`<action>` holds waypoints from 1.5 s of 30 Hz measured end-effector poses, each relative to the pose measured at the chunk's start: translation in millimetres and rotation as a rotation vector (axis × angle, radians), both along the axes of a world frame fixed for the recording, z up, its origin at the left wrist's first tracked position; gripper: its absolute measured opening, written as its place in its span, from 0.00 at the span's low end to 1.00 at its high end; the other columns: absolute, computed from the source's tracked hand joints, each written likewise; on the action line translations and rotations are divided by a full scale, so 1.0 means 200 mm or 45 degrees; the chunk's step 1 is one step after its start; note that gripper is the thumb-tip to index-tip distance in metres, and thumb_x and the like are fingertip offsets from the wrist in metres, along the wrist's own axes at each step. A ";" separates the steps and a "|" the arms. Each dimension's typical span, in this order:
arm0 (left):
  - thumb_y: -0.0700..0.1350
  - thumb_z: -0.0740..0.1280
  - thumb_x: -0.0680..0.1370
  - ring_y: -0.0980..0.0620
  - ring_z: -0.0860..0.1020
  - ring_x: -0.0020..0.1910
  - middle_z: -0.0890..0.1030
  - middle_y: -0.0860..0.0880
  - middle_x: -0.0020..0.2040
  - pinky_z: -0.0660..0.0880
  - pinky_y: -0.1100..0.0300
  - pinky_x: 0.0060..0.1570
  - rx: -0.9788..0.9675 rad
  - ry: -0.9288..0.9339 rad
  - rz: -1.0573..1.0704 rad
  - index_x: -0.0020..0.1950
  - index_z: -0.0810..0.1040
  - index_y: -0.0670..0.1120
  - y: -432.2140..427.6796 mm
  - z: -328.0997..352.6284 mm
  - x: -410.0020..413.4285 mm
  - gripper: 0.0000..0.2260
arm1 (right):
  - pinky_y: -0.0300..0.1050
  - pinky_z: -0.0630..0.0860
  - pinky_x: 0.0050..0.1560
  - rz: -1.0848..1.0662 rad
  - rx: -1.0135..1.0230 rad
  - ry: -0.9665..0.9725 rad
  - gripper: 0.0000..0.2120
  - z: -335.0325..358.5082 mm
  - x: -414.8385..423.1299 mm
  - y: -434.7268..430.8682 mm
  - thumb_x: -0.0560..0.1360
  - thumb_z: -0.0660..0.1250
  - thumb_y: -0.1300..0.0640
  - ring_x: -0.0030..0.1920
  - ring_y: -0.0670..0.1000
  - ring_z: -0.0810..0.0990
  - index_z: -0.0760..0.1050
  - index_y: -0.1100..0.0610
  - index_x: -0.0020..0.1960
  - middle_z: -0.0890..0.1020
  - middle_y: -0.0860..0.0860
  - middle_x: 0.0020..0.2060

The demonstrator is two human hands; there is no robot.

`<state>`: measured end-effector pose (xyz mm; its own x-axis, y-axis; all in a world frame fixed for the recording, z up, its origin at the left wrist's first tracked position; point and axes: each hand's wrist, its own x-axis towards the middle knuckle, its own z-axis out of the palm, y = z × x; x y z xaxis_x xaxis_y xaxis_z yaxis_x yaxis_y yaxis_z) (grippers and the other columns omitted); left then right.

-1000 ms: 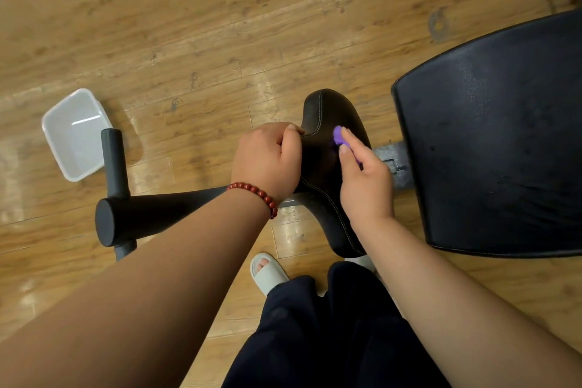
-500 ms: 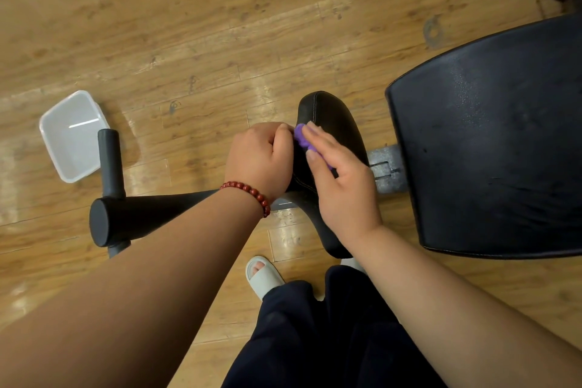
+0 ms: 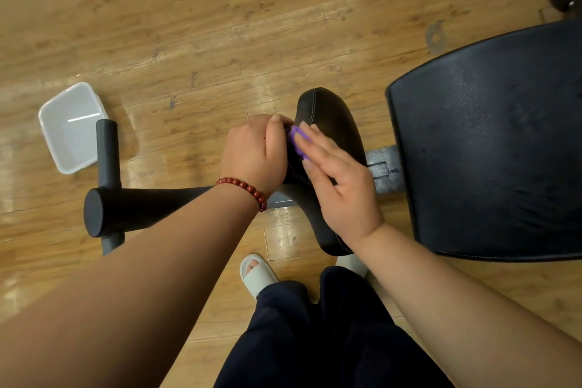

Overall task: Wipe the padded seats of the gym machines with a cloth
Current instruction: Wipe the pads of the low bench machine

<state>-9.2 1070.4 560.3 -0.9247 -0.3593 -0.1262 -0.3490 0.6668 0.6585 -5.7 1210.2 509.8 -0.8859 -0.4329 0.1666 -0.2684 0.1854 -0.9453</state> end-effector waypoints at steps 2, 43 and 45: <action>0.48 0.47 0.78 0.51 0.78 0.46 0.82 0.46 0.45 0.73 0.57 0.48 -0.018 0.013 -0.002 0.52 0.82 0.41 0.01 0.01 0.00 0.24 | 0.51 0.65 0.73 0.008 0.008 0.082 0.18 -0.03 0.08 0.04 0.80 0.61 0.63 0.73 0.52 0.67 0.68 0.61 0.69 0.72 0.54 0.69; 0.54 0.57 0.80 0.44 0.77 0.55 0.80 0.44 0.56 0.72 0.50 0.57 -0.616 0.464 -0.435 0.59 0.80 0.41 0.00 -0.15 0.13 0.20 | 0.20 0.64 0.55 -0.708 0.288 -0.549 0.17 -0.18 0.33 0.09 0.82 0.58 0.56 0.66 0.41 0.72 0.72 0.51 0.70 0.75 0.45 0.67; 0.54 0.57 0.81 0.44 0.76 0.58 0.80 0.45 0.57 0.71 0.50 0.59 -0.655 0.510 -0.457 0.58 0.80 0.42 0.00 -0.16 0.13 0.20 | 0.21 0.65 0.52 -0.773 0.365 -0.683 0.17 -0.21 0.35 0.14 0.83 0.58 0.56 0.66 0.44 0.73 0.72 0.50 0.70 0.76 0.46 0.66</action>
